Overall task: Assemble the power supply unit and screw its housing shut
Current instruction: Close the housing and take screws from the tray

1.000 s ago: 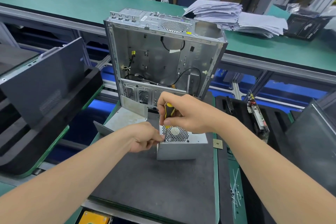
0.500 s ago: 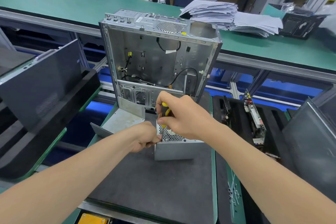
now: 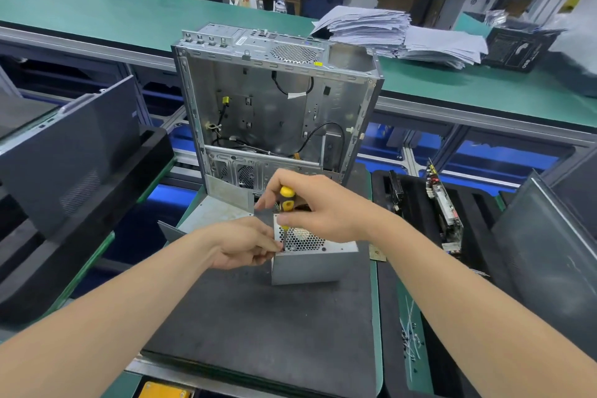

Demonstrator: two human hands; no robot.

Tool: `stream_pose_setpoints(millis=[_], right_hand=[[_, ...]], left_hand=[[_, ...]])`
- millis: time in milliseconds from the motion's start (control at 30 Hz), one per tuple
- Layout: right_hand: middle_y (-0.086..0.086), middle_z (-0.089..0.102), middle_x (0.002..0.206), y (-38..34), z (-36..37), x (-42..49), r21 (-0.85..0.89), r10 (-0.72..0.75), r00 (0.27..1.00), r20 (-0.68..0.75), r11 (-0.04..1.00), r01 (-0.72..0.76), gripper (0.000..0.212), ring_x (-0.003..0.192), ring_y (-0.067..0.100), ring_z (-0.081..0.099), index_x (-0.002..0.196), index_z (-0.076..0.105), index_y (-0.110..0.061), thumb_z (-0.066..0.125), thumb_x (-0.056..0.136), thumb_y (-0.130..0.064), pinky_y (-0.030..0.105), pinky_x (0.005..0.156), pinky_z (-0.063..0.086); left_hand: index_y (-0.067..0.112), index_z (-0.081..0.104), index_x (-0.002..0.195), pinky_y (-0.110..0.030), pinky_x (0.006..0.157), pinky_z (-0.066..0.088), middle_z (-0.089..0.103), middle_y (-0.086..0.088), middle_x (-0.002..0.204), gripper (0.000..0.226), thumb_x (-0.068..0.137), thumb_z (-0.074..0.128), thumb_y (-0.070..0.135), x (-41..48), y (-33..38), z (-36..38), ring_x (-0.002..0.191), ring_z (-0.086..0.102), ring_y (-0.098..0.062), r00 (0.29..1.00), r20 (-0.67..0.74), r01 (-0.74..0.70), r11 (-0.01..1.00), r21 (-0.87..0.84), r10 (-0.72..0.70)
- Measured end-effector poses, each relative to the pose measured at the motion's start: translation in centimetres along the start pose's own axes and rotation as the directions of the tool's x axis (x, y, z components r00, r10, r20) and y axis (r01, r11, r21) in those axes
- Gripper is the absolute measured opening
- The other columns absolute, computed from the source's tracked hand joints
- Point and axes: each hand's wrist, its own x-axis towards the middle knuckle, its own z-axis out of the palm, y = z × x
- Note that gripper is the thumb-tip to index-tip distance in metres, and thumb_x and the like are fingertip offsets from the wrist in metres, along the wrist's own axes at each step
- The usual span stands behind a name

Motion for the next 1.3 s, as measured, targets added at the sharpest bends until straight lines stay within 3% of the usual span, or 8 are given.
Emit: stream_pose_setpoints(millis=[100,300,533,667,833,1000,1167,1300], right_hand=[[0.008,0.072,0.118,0.7,0.4,-0.4,0.243,-0.072,0.996,0.051,0.968,0.057,0.021,0.118,0.022,0.069,0.109,0.054,-0.012,0.059,0.1,0.006,0.028,0.094,0.055],[-0.001,0.078,0.095,1.8,2.1,-0.4,0.23,0.026,0.971,-0.239,0.973,0.03,0.026,0.094,0.023,0.075,0.099,0.061,-0.024,0.078,0.088,-0.006,0.05,0.09,0.059],[-0.011,0.078,0.08,1.3,4.1,-0.9,0.234,0.201,0.838,-0.508,0.968,-0.09,0.043,0.075,0.013,0.076,0.085,0.051,-0.026,0.093,0.074,-0.032,0.048,0.079,0.061],[-0.007,0.076,0.1,0.3,2.7,-0.6,0.107,-0.006,0.974,-0.226,0.994,0.031,0.034,0.092,0.022,0.072,0.11,0.055,-0.023,0.08,0.09,-0.012,0.048,0.09,0.057],[0.009,0.066,0.112,-0.1,1.3,-0.2,0.224,-0.132,0.984,0.123,0.969,0.102,0.026,0.101,0.022,0.066,0.117,0.06,-0.001,0.057,0.097,0.015,0.041,0.093,0.056],[0.002,0.078,0.098,0.7,1.6,0.1,0.233,0.01,0.99,-0.141,0.972,0.023,0.027,0.096,0.027,0.074,0.104,0.058,-0.01,0.077,0.089,0.003,0.048,0.091,0.059],[-0.007,0.077,0.081,1.0,3.0,0.7,0.133,0.163,0.888,-0.429,0.984,-0.117,0.048,0.08,0.013,0.076,0.091,0.05,-0.025,0.094,0.074,-0.026,0.046,0.084,0.061],[-0.007,0.076,0.082,1.0,3.1,0.5,0.144,0.148,0.911,-0.384,0.985,-0.099,0.048,0.079,0.015,0.076,0.093,0.049,-0.025,0.094,0.076,-0.025,0.047,0.081,0.062]], left_hand=[[0.023,0.067,0.071,-0.023,0.062,0.044,0.054,-0.001,0.072,0.025,0.082,0.075,0.002,-0.3,-0.4,-0.3,0.064,0.054,-0.008,0.998,0.048,-0.043,0.996,-0.073,0.047],[0.019,0.07,0.072,-0.02,0.061,0.041,0.057,-0.002,0.074,0.034,0.096,0.063,-0.004,-0.3,-0.4,-0.2,0.068,0.046,-0.01,0.99,0.108,-0.095,0.995,0.023,0.092],[0.014,0.066,0.083,-0.023,0.062,0.039,0.052,-0.002,0.072,0.019,0.088,0.065,-0.004,-0.3,0.1,0.1,0.065,0.043,-0.011,0.993,0.092,-0.082,0.995,0.056,0.076],[0.014,0.047,0.107,-0.028,0.064,0.034,0.033,-0.008,0.078,0.037,0.086,0.064,-0.01,-0.2,0.3,-0.1,0.065,0.039,-0.013,0.995,0.072,-0.069,0.998,0.015,0.067],[0.017,0.054,0.085,-0.021,0.065,0.033,0.052,0.009,0.064,0.023,0.072,0.061,0.0,-0.5,0.5,0.1,0.057,0.043,-0.002,0.988,0.136,-0.071,0.996,-0.05,0.077],[0.02,0.047,0.074,-0.026,0.06,0.036,0.042,-0.002,0.068,0.037,0.084,0.067,-0.01,0.5,0.1,-0.4,0.061,0.043,-0.011,0.996,0.05,-0.068,0.998,-0.013,0.069],[0.019,0.053,0.063,-0.023,0.056,0.04,0.048,-0.002,0.065,0.03,0.077,0.073,0.001,0.7,0.1,-0.7,0.059,0.049,-0.01,0.995,0.09,-0.041,0.999,0.016,0.039],[0.02,0.045,0.067,-0.029,0.061,0.036,0.038,-0.006,0.067,0.04,0.084,0.07,-0.007,0.8,0.0,-0.8,0.061,0.044,-0.014,0.997,0.067,-0.042,0.999,-0.019,0.043]])
